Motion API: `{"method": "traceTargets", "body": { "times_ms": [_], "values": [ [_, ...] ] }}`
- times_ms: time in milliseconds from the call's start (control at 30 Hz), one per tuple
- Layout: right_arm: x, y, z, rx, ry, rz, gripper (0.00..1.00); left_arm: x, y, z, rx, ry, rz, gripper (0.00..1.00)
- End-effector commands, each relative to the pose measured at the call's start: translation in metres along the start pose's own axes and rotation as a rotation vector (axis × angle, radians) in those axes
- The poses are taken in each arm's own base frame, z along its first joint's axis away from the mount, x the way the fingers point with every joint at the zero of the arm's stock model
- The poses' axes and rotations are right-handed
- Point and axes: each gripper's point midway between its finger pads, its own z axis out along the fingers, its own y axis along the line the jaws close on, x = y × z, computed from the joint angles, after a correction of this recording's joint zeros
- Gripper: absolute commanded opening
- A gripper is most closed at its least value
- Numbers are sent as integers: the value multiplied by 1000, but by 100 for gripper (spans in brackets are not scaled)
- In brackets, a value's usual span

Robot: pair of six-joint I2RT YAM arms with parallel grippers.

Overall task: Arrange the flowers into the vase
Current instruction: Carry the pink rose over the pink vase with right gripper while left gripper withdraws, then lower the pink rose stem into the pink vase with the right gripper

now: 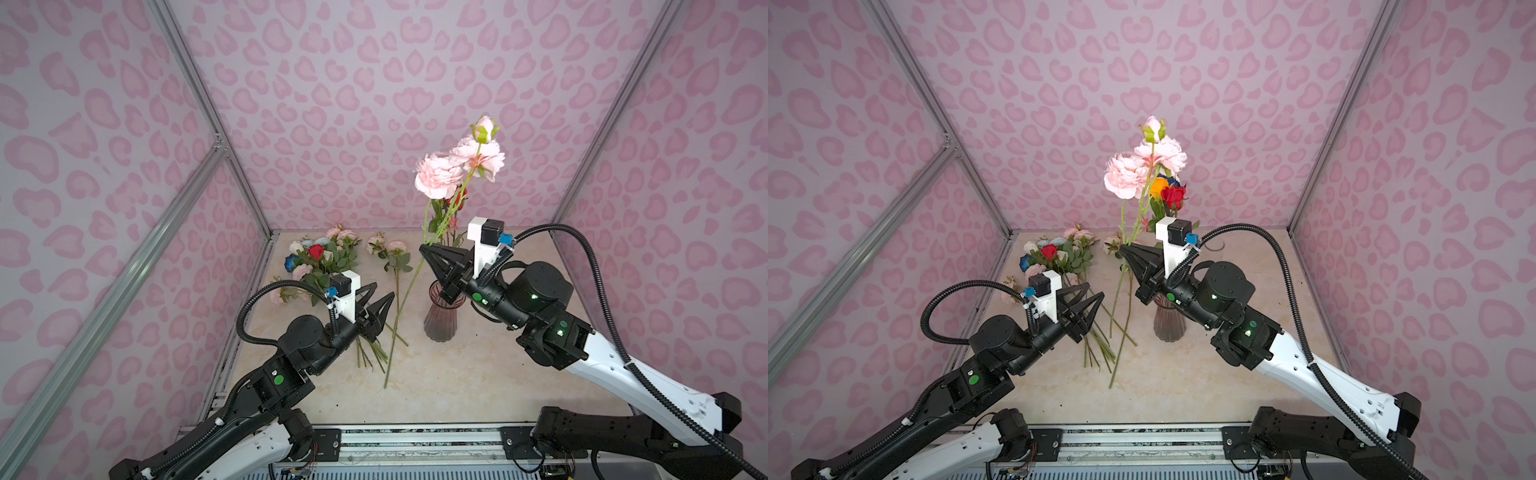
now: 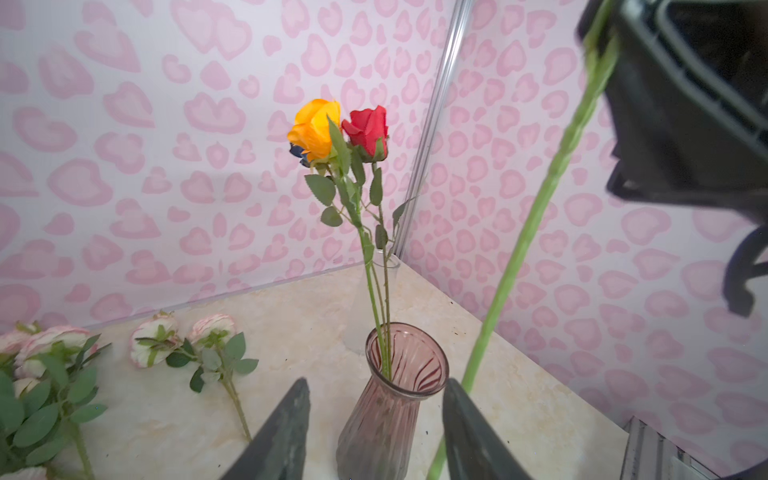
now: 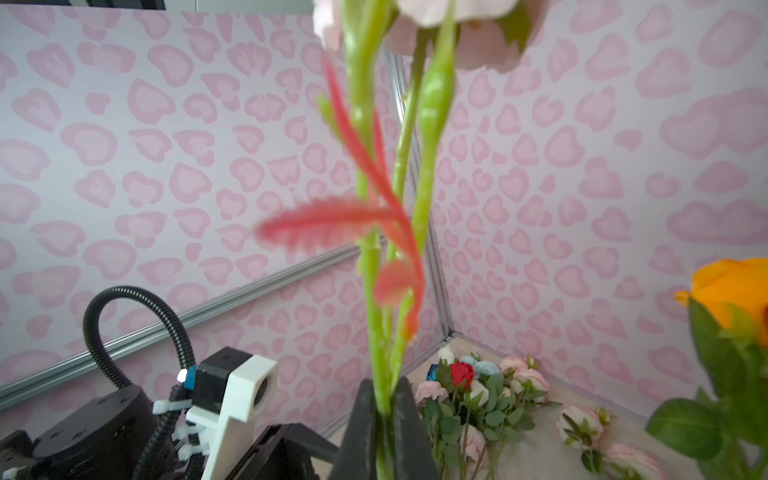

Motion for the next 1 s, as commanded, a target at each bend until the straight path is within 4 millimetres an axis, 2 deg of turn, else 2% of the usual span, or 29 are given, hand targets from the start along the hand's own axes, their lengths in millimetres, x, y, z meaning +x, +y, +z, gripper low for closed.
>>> {"method": "traceTargets", "body": {
  "times_ms": [0, 167, 267, 333, 467, 867, 967],
  "values": [
    [-28, -26, -8, 128, -19, -160, 0, 14, 18, -8, -84, 21, -39, 52],
    [-63, -59, -20, 261, -55, -275, 0, 34, 32, -17, -141, 44, -94, 52],
    [-68, -79, -22, 328, -38, -312, 0, 40, 35, -18, -153, 55, -105, 51],
    [-63, -91, -22, 349, -14, -301, 0, 43, 37, -18, -162, 66, -108, 51],
    [-36, -111, -20, 360, 24, -243, 0, 51, 38, -16, -170, 84, -110, 51],
    [71, -147, -28, 412, 142, -70, 3, 75, 42, -7, -190, 149, -120, 51],
    [89, -153, -31, 421, 156, -45, 3, 80, 42, -4, -192, 166, -122, 51]
  ]
}}
